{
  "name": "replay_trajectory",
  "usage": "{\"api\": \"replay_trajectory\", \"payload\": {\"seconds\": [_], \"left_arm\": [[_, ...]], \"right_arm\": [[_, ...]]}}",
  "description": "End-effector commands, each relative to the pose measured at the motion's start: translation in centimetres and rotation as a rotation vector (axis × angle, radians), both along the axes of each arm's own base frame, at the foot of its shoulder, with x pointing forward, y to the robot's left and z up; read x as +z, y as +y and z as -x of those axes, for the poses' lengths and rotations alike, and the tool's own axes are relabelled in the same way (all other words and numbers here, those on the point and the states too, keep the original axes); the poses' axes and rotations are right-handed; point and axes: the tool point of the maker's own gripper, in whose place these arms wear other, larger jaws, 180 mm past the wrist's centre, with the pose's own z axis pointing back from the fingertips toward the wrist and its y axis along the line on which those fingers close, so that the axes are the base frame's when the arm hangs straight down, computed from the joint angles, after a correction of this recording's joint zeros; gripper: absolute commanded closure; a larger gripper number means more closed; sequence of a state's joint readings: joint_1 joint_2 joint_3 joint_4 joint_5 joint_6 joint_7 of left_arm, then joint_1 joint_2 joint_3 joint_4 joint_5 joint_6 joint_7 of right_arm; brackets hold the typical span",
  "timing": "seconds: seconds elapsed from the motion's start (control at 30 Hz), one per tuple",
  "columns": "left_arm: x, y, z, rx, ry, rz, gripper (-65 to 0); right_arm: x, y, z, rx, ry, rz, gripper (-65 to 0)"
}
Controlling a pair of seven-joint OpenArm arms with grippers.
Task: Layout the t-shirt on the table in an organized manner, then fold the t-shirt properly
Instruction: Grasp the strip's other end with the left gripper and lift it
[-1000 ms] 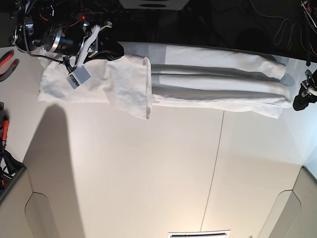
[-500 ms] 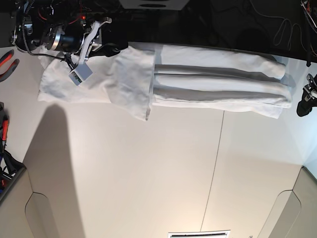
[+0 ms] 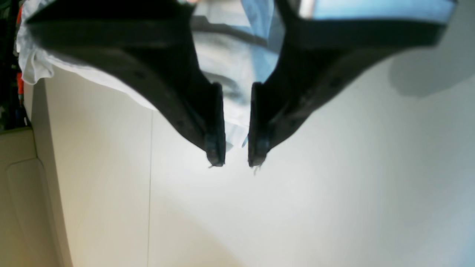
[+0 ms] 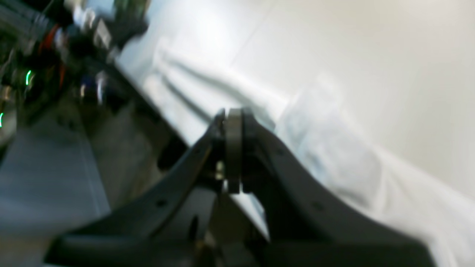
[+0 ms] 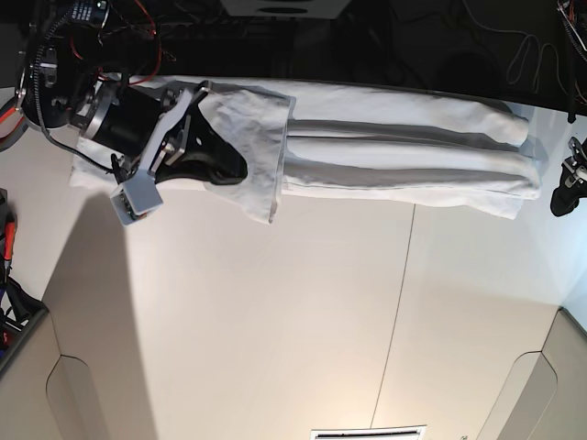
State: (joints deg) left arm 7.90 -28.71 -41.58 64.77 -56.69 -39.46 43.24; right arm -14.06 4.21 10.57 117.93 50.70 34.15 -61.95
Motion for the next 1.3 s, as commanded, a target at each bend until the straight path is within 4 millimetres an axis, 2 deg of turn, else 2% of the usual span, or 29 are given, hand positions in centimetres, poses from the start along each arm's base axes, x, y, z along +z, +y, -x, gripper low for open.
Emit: {"api": "replay_trajectory", "payload": {"seconds": [0.0, 0.07, 0.13, 0.17, 0.27, 0.3, 0.43, 0.53, 0.77, 0.97, 1.13, 1.27], "left_arm": [[2.1, 1.0, -0.9, 0.002, -0.059, -0.027, -14.9], [2.1, 1.1, -0.8, 0.005, -0.061, -0.028, -14.9], [2.1, 1.3, -0.7, 0.010, -0.057, -0.040, -15.3], [1.9, 1.4, -0.6, 0.008, -0.045, -0.053, -18.7], [0.8, 1.5, -0.1, -0.008, 0.014, -0.099, -38.0], [0.5, 1.6, 0.2, -0.012, 0.030, -0.108, -41.0], [-0.6, 1.6, 0.8, -0.001, 0.059, -0.088, -41.3], [-2.3, 1.6, 1.7, 0.028, 0.089, -0.033, -41.3], [-5.8, 0.0, 3.6, 0.104, 0.115, 0.145, -41.3], [-6.1, -2.6, 3.4, 0.079, 0.103, 0.285, -41.3], [-7.0, -4.5, 3.4, 0.024, 0.142, 0.300, -41.3], [-8.3, -7.3, 3.5, -0.071, 0.209, 0.306, -41.3]], "right_arm": [[0.6, 0.3, -0.6, -0.005, -0.023, -0.021, 0.0], [-0.9, 0.7, -0.6, 0.006, 0.026, -0.028, 0.0], [-3.3, 1.3, 0.0, 0.025, 0.102, -0.020, 0.0], [-4.6, 1.6, 0.5, 0.036, 0.147, -0.016, 0.0], [-8.4, 2.4, 2.1, 0.058, 0.279, -0.021, 0.0], [-9.6, 2.7, 2.5, 0.056, 0.316, -0.027, 0.0], [-13.5, 3.2, 3.9, 0.051, 0.443, -0.036, 0.0], [-15.2, 3.4, 4.6, 0.064, 0.504, -0.028, 0.0], [-15.4, 3.5, 4.3, 0.066, 0.509, -0.028, 0.0], [-15.5, 3.4, 4.3, 0.066, 0.510, -0.025, 0.0], [-15.5, 3.4, 4.3, 0.066, 0.509, -0.025, 0.0], [-15.5, 3.4, 4.3, 0.066, 0.510, -0.025, 0.0]]}}
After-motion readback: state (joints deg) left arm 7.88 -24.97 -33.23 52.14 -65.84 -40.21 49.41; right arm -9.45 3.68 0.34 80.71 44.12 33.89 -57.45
